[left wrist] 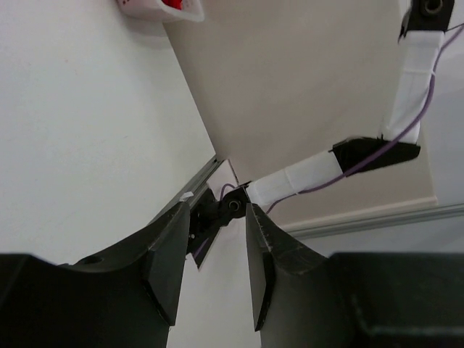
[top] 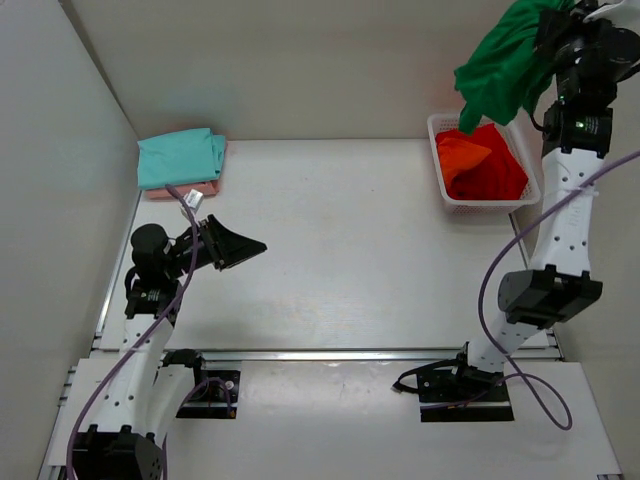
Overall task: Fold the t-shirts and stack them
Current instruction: Move the tshirt to the center of the board, then flatten out the tshirt
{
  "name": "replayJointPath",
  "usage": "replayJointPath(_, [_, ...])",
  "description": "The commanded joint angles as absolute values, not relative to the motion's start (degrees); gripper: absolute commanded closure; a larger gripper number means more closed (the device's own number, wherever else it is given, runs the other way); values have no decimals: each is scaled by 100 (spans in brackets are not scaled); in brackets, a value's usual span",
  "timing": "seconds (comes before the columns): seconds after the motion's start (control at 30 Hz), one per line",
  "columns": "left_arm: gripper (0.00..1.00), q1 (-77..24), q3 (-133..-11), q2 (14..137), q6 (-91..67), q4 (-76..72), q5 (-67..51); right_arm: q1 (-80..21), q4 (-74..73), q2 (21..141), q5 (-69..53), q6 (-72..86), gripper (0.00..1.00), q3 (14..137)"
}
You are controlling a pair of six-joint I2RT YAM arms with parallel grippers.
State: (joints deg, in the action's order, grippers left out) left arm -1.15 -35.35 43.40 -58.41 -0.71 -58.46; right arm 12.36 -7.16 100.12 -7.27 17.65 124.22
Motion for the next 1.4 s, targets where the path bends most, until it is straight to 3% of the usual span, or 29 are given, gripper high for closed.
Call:
replayJointPath(0.0, [52, -62, -3577, 4008, -5978, -178, -5425, 924, -35, 9538, -1484, 2064, 100, 12086])
replayJointPath(0.17, [53, -53, -4375, 3840, -5206, 1079, -4238, -280, -79, 8922, -1250, 1987, 100, 11742])
replayJointPath(0.27, [53, -61, -6218, 4252, -4161, 3027, -2405, -860, -114, 8623, -1292, 2161, 100, 11305])
replayJointPath(0.33, [50, -377, -7561, 4552, -3736, 3303, -886, -1185, -44, 8124, -1275, 2363, 100, 10753])
replayJointPath(0.4, [49, -491, -8318, 5138, -3342, 3453, -476, -1606, -44, 7667, -1091, 2539, 100, 9815])
replayJointPath(0.5, [49, -335, -8981, 5825, -3286, 3691, -947, -1793, -376, 7339, -1124, 3004, 99, 8502])
replayJointPath(0.53, [49, -404, -8817, 5914, -3374, 3683, -1132, -1758, -874, 7530, -1125, 3041, 89, 8456])
replayJointPath(0.57, [48, -544, -8615, 5967, -3418, 3665, -1195, -1680, -1192, 7880, -1195, 2980, 66, 8568])
replayJointPath(0.67, [47, -1183, -7887, 6256, -3236, 4076, -1379, -1424, -2624, 8594, -1406, 2726, 37, 8903])
replayJointPath(0.8, [48, -2134, -6701, 6600, -2891, 4220, -1520, -1468, -3172, 8604, -818, 2225, 26, 8500])
replayJointPath(0.87, [48, -2258, -6200, 6592, -2970, 4009, -1695, -1503, -3383, 8631, -738, 1936, 30, 8403])
replayJointPath(1.0, [49, -1839, -5565, 6416, -2980, 4226, -1758, -2081, -2998, 8009, -1625, 1233, 63, 7465])
replayJointPath(1.1, [48, -1557, -5109, 6100, -2839, 4482, -1591, -3171, -3093, 7709, -1460, 792, 70, 6779])
replayJointPath(1.17, [48, -1486, -4757, 5915, -2822, 4526, -1556, -3785, -3269, 7690, -1642, 782, 71, 6384])
replayJointPath(1.27, [47, -1722, -4255, 5836, -2988, 4351, -1573, -4454, -3165, 7620, -1565, 852, 64, 5776])
replayJointPath(1.3, [29, -1792, -4106, 5845, -3023, 4264, -1547, -4630, -3042, 7551, -1634, 922, 61, 5539])
replayJointPath(1.37, [19, -1828, -3860, 5871, -3102, 4044, -1625, -4772, -2866, 7480, -1714, 1089, 51, 5126])
